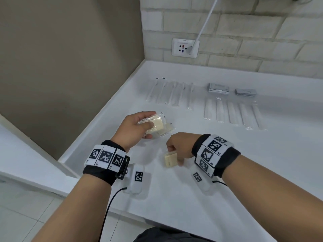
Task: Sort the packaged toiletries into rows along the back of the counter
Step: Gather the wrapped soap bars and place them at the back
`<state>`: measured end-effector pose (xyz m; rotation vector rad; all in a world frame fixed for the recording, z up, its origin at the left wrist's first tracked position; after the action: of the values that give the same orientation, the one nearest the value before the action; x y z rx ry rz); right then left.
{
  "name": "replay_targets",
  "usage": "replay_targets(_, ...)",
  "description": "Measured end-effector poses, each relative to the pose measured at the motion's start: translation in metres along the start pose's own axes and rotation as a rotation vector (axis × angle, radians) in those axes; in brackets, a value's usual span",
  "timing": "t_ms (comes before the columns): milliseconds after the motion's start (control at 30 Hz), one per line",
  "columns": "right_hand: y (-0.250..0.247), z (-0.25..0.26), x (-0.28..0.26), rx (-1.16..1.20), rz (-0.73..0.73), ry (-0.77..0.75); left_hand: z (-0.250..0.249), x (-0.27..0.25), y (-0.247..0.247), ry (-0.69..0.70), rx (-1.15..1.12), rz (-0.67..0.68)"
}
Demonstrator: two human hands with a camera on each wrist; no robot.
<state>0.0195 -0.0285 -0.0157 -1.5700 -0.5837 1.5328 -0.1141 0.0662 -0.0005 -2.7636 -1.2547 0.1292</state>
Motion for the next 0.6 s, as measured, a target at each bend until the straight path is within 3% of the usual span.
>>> replay_targets(267,-0.041,-0.015,0.03,0.103,-0.129,0.065,-0.007,0.021,-0.003,0.015,-0.021,-0.048)
replay_targets(433,-0.052,-0.026,0.048,0.154,-0.102,0.123,-0.005,0.035,-0.006,0.009,-0.019,-0.081)
replay_targets(600,-0.058,-0.035,0.059,0.194,-0.039,0.087,-0.004,0.047,0.001,-0.014,-0.014,-0.087)
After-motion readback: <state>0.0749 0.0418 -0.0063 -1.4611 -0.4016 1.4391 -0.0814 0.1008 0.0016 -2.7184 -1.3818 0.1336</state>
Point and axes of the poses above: each hand's wrist, its own x-axis towards the middle knuckle, its own y-axis out of the palm, z = x × y, the point moved 2 cm from there along x, towards the middle knuckle, and after that the axes turned 5 degrees about y, right-handed, at the moved point
